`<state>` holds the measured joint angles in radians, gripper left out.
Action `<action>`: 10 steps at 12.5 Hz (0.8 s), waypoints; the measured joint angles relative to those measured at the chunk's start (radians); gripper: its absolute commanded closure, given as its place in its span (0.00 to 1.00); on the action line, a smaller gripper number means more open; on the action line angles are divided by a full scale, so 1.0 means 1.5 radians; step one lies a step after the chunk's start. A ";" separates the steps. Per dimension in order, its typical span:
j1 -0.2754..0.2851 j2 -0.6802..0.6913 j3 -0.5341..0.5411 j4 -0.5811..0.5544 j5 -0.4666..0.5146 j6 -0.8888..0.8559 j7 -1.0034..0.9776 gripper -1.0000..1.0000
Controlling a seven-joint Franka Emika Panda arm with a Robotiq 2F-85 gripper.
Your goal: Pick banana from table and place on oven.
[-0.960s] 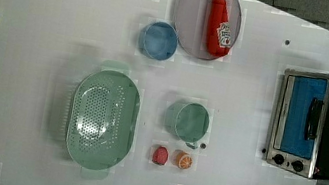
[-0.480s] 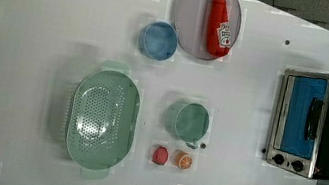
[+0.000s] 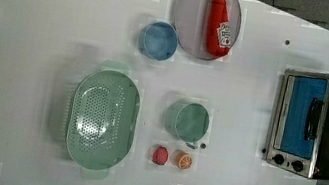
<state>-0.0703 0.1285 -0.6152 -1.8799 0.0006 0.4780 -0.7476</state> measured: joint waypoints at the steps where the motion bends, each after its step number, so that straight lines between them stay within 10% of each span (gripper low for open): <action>1: 0.004 -0.003 0.005 0.005 -0.007 -0.001 -0.001 0.00; 10: 0.030 -0.196 0.249 0.033 -0.021 -0.263 0.331 0.00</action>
<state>-0.0257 -0.1650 -0.2423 -1.8311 -0.0308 0.0837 -0.2512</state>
